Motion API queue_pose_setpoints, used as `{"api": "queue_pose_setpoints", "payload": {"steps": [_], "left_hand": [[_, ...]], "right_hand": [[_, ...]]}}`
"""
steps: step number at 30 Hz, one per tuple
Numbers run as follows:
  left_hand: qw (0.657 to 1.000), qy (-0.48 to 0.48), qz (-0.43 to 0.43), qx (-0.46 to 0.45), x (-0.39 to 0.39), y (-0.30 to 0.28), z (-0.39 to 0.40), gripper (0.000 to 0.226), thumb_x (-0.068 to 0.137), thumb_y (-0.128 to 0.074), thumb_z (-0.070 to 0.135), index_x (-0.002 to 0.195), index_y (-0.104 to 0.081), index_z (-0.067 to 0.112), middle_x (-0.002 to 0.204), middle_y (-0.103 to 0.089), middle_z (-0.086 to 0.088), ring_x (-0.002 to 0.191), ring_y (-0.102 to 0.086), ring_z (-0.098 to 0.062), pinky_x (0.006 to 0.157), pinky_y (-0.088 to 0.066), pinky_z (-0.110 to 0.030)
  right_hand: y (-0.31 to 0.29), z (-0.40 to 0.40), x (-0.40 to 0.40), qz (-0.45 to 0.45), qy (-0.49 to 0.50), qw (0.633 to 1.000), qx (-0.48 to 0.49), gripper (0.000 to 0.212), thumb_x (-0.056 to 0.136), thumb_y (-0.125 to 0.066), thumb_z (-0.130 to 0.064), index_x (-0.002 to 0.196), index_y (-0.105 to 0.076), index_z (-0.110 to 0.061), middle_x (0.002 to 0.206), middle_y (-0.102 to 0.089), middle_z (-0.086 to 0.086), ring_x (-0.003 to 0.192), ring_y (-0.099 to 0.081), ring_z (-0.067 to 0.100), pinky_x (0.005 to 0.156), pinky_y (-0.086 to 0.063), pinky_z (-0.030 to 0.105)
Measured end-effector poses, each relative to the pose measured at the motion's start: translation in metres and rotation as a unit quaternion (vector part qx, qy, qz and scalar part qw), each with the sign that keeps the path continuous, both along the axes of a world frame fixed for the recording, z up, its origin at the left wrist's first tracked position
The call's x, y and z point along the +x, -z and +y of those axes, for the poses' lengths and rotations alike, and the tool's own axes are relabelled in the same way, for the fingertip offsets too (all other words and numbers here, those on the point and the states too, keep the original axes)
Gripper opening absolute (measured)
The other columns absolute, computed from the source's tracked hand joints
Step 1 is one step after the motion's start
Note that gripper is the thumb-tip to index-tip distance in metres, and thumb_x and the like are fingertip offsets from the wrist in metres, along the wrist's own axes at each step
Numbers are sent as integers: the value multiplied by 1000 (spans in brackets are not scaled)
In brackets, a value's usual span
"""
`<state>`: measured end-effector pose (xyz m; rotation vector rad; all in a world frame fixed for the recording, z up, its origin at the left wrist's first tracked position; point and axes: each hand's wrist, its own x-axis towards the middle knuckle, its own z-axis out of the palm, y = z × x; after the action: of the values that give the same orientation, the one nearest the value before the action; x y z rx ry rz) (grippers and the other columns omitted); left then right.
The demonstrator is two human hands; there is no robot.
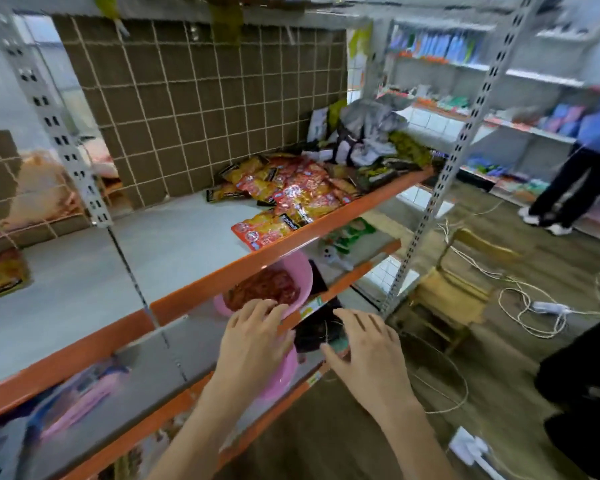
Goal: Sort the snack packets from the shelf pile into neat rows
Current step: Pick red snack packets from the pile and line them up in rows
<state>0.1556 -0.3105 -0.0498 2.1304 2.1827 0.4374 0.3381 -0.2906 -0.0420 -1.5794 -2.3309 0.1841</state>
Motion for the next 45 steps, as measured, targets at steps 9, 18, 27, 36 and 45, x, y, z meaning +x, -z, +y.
{"api": "queue_pose_setpoints", "payload": {"steps": [9, 18, 27, 36, 45], "left_hand": [[997, 12, -74, 33, 12, -10, 97, 58, 81, -38, 55, 118, -63, 18, 116, -62, 2, 111, -54, -19, 92, -40, -28], [991, 5, -126, 43, -12, -31, 253, 51, 93, -49, 44, 138, -44, 20, 136, -47, 3, 127, -39, -15, 101, -32, -26], [985, -73, -116, -107, -50, -44, 399, 45, 92, -49, 49, 120, -50, 13, 120, -53, -5, 109, -52, -19, 88, -43, -30], [977, -142, -42, -151, -40, -17, 464, 69, 84, -49, 65, 119, -51, 5, 118, -55, -9, 105, -57, -26, 84, -47, -33], [929, -209, -246, -179, -54, -3, 478, 63, 62, -63, 65, 110, -59, 25, 104, -62, 7, 92, -59, -13, 86, -51, -35]], "right_hand": [[5, 73, 21, 39, 6, 998, -48, 50, 93, -45, -51, 138, -37, -32, 138, -44, -14, 130, -36, 8, 109, -29, 27], [-16, 220, 11, 46, -8, 999, -28, 43, 93, -46, -48, 133, -44, -31, 129, -51, -15, 120, -42, 6, 100, -33, 19], [-36, 392, -25, 91, -40, 992, -71, 31, 95, -53, -25, 125, -55, -19, 120, -57, -5, 114, -50, 14, 96, -42, 25], [-18, 526, -71, -88, -132, 981, -113, 49, 95, -49, -39, 139, -41, -19, 139, -43, 3, 129, -40, 23, 104, -37, 38], [-17, 585, -80, -72, -243, 941, -222, 80, 77, -64, -61, 141, -37, -21, 139, -46, 0, 123, -47, 18, 103, -40, 31]]}}
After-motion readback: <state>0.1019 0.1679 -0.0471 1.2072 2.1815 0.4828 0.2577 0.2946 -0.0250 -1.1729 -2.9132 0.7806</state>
